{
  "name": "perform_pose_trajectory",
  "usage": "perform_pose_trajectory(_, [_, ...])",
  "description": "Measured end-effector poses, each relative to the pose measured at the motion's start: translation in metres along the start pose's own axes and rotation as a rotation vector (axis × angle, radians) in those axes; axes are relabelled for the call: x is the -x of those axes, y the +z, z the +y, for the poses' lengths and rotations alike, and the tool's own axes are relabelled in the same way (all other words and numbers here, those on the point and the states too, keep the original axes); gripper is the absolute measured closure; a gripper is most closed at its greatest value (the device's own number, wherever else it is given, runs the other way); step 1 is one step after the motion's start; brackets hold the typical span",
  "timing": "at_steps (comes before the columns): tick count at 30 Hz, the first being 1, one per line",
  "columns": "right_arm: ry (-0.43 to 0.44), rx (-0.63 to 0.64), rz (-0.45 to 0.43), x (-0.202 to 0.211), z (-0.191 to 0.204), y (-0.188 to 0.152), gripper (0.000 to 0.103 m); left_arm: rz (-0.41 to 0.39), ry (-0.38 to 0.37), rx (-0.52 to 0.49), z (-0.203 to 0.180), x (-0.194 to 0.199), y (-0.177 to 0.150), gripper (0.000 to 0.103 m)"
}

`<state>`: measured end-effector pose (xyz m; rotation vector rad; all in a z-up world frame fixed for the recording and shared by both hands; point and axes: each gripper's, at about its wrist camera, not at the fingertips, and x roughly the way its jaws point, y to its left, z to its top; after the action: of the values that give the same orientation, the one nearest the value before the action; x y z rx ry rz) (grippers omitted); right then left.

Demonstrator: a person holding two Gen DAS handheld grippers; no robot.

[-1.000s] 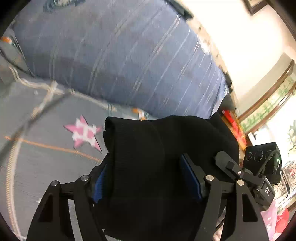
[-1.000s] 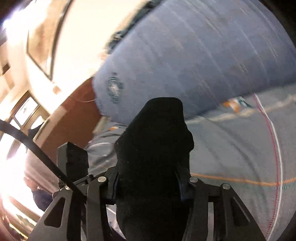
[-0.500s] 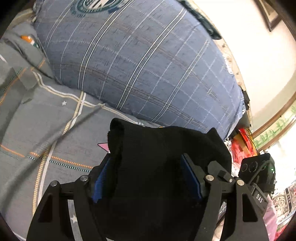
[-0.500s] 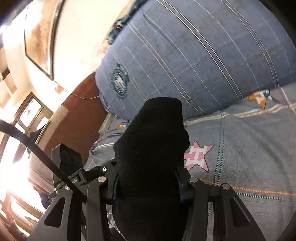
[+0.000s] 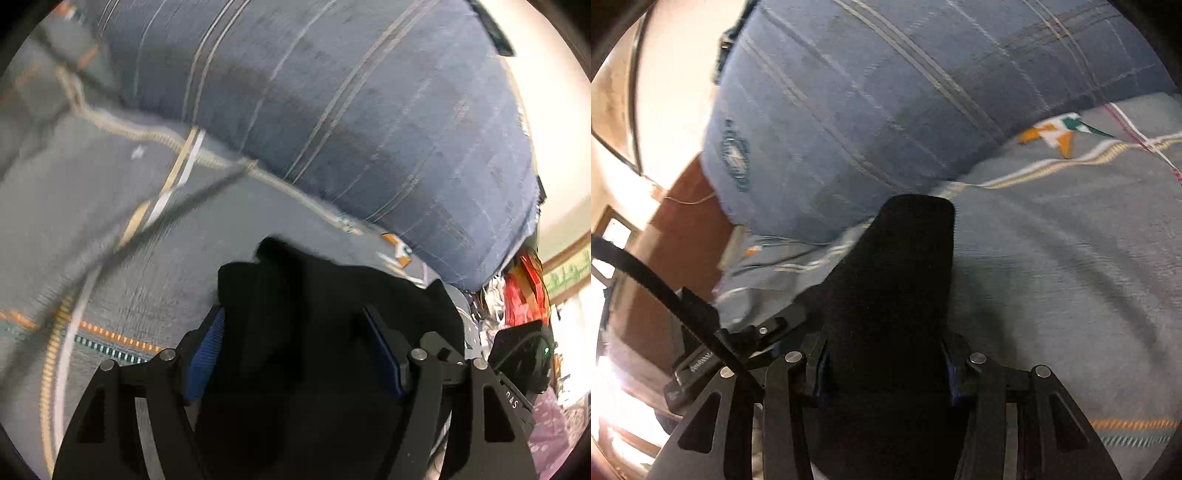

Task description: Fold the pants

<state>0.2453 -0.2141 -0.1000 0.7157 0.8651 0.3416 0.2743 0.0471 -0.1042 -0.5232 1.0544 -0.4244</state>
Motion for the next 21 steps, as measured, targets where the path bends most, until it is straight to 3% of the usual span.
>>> perform_pose_trajectory(3, [0.009,-0.041,-0.001,-0.008,-0.021,-0.002,0.042,-0.018,-0.043,0.018,0.011,-0.007,-0.002,0.031])
perform_pose_trajectory(5, [0.012,-0.036,-0.021,-0.010,-0.026,-0.003,0.042,-0.011,-0.032,0.015,0.008,-0.007,-0.001,0.031])
perform_pose_trajectory(10, [-0.052,0.006,-0.030,-0.002,-0.018,-0.005,0.030,-0.027,-0.013,0.017,-0.001,0.023,-0.007,0.031])
perform_pose_trajectory(16, [-0.091,0.050,-0.085,0.054,0.002,-0.035,0.029,-0.126,0.091,-0.075,-0.025,0.101,-0.057,0.030])
perform_pose_trajectory(21, [-0.155,0.125,-0.109,0.099,0.014,-0.088,0.029,-0.154,0.117,-0.054,-0.028,0.138,-0.107,0.030])
